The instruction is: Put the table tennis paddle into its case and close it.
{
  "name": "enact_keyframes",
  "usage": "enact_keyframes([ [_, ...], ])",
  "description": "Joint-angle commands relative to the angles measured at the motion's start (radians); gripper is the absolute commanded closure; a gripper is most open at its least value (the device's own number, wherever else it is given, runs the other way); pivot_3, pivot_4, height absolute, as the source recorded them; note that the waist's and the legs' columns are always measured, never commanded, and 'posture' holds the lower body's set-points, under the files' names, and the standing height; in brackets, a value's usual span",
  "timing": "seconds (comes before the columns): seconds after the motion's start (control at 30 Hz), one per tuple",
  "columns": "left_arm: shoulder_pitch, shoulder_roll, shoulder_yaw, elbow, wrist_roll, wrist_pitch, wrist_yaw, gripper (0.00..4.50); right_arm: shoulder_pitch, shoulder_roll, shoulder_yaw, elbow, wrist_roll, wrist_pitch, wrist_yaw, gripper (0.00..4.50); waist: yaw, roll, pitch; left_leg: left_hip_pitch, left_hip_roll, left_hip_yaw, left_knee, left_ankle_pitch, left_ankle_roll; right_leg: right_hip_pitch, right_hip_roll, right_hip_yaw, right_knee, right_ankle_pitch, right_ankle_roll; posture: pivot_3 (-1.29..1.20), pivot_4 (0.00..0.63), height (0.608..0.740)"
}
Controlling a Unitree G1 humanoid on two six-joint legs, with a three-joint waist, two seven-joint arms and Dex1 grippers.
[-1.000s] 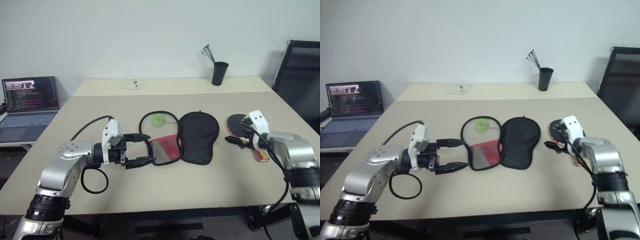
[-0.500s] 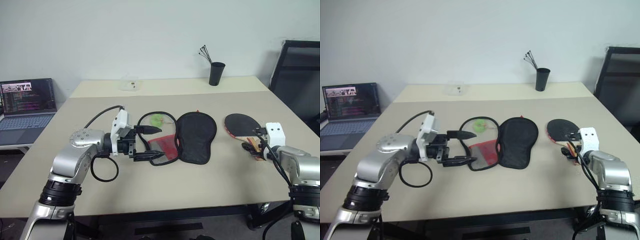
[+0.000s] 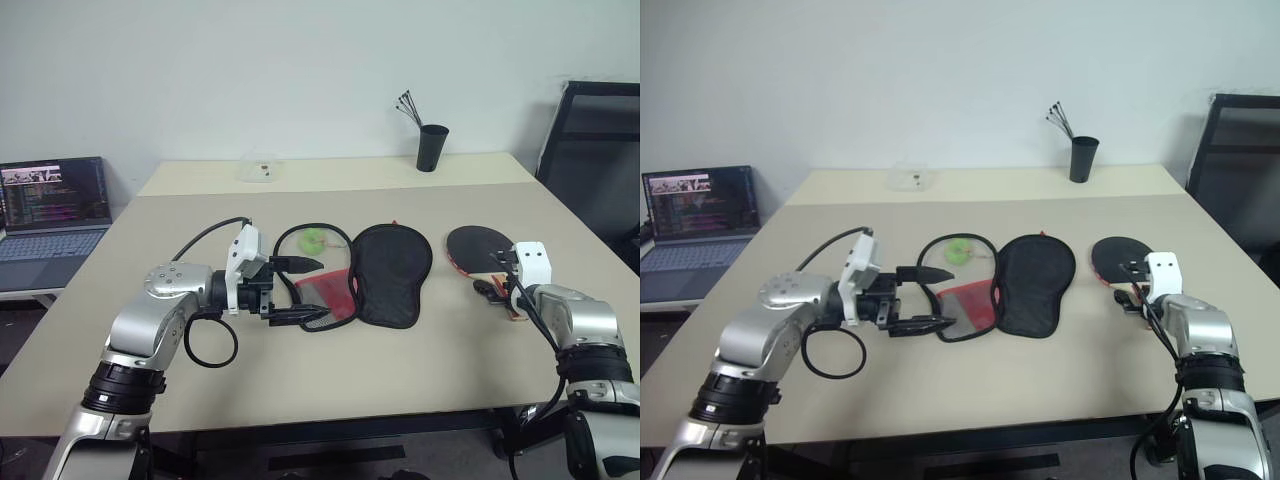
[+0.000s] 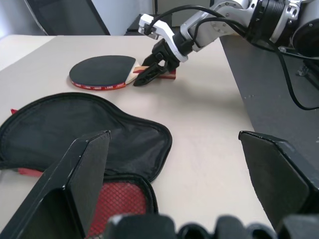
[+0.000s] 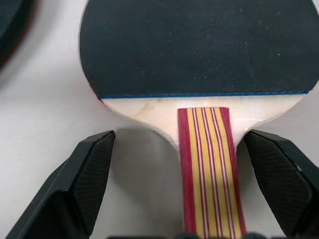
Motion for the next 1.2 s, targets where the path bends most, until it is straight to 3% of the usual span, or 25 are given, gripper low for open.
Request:
enact_keyframes([
  [0.03,0.003,0.013,0.035,-0.045,-0.01,-0.015,0.009,0.0,-0.023,-0.014,0.01,0.046,-0.011,-0.037,0.0,0.6,0.0,-0.001,-0.001,0.001,0.0,0.0,0.0,0.0,0.0,0.0,0.0,0.0,0.0,0.0,0.0,0.0,0.15,0.74],
  [0.23,0.015,0.02,0.042,-0.056,-0.013,-0.011,0.022,0.0,-0.025,-0.018,0.005,0.064,-0.013,-0.057,-0.013,2.67,-0.002,-0.005,-0.003,0.002,0.0,0.001,0.0,0.0,0.0,0.001,0.0,0.001,0.0,0.001,0.001,0.0,0.15,0.74],
  [0.33,0.019,0.021,0.045,-0.059,-0.013,-0.01,0.026,0.0,-0.031,-0.023,-0.014,0.046,-0.008,-0.064,-0.037,3.36,-0.003,-0.005,-0.003,0.003,0.0,0.001,0.0,0.0,0.0,0.002,0.0,0.002,0.0,0.002,0.001,0.0,0.15,0.74],
  [0.47,0.024,0.021,0.049,-0.063,-0.011,-0.009,0.028,0.0,-0.031,-0.043,-0.023,-0.042,0.005,-0.025,-0.041,3.37,-0.003,-0.005,-0.003,0.003,0.0,0.001,0.0,0.0,0.0,0.001,0.0,0.002,0.0,0.002,0.001,0.0,0.15,0.74],
  [0.7,0.038,0.029,0.059,-0.069,-0.016,-0.003,0.028,0.0,-0.033,-0.006,-0.051,-0.417,0.099,0.246,-0.058,3.37,-0.004,-0.001,0.0,-0.001,0.001,0.001,-0.002,0.0,0.0,-0.003,0.001,0.002,-0.002,0.001,0.001,0.0,0.15,0.74],
  [0.87,0.078,0.064,0.097,-0.054,-0.021,-0.002,0.017,0.0,-0.031,0.164,-0.055,-0.671,0.169,0.466,-0.151,3.37,-0.013,-0.001,0.0,-0.001,0.012,0.001,-0.004,0.0,0.0,-0.003,0.005,0.002,-0.003,0.001,0.001,0.0,0.15,0.74],
  [0.97,0.112,0.082,0.126,-0.031,-0.022,-0.009,0.012,0.0,-0.021,0.324,-0.033,-0.767,0.175,0.551,-0.231,3.37,-0.017,-0.001,0.0,-0.001,0.016,0.001,-0.003,0.0,0.0,-0.004,0.009,0.001,-0.002,0.001,0.0,0.0,0.15,0.74],
  [1.07,0.136,0.093,0.137,-0.015,-0.007,-0.026,0.008,0.0,-0.009,0.436,-0.002,-0.783,0.159,0.561,-0.286,3.37,-0.017,-0.001,0.0,-0.001,0.017,0.0,-0.004,0.0,0.0,-0.004,0.01,0.0,-0.001,0.001,0.0,0.0,0.15,0.74],
  [1.2,0.145,0.093,0.141,-0.032,-0.005,-0.024,0.027,0.0,0.014,0.502,0.038,-0.745,0.136,0.52,-0.328,3.37,-0.013,-0.001,0.0,-0.002,0.016,0.0,-0.004,0.0,0.0,-0.004,0.009,0.0,-0.002,0.001,0.0,0.0,0.15,0.74],
])
